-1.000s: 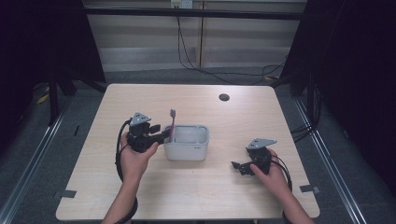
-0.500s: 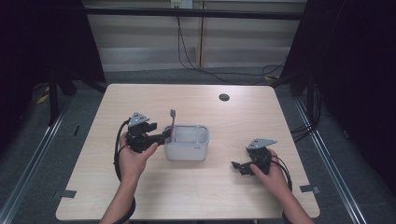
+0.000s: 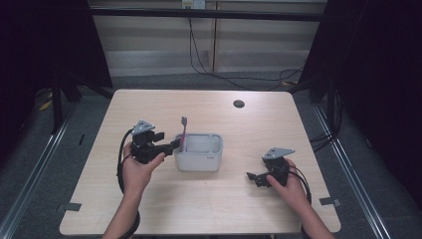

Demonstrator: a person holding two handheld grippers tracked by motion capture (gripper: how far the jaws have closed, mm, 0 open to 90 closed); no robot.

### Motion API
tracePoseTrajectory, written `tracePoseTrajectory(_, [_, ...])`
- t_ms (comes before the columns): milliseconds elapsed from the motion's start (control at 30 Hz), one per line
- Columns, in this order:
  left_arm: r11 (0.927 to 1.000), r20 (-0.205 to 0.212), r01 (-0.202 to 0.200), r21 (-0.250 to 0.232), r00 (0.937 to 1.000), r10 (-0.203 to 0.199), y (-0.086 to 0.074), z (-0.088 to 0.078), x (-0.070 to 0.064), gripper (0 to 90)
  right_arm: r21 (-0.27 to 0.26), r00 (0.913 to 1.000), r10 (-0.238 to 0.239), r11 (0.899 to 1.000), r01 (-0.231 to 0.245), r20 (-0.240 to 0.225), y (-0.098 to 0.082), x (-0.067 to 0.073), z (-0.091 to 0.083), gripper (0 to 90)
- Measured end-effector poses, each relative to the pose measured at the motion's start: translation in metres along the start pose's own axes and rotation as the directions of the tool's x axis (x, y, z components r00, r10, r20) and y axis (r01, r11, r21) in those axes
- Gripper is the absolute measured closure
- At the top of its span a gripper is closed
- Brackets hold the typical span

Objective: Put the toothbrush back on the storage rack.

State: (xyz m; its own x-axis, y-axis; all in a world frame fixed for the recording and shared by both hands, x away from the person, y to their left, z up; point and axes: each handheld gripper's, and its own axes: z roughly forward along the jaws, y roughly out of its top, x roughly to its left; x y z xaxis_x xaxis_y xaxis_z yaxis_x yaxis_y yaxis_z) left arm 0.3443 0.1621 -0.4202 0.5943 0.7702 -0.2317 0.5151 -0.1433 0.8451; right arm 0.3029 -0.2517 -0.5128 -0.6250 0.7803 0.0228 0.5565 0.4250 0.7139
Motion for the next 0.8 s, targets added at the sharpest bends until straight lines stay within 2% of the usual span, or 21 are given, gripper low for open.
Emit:
tracePoseTrajectory(467, [0.9999, -0.001, 0.013, -0.008, 0.9999, -0.013, -0.004, -0.010, 0.007, 29.3, 0.000, 1.0000, -0.001, 1.000, 0.001, 0.000, 0.000, 0.000, 0.000, 9.0])
tracePoseTrajectory(800, [0.9998, -0.018, 0.018, -0.007, 0.9997, -0.019, -0.008, -0.019, 0.016, 29.4, -0.003, 1.0000, -0.004, 1.000, 0.004, 0.000, 0.000, 0.000, 0.000, 9.0])
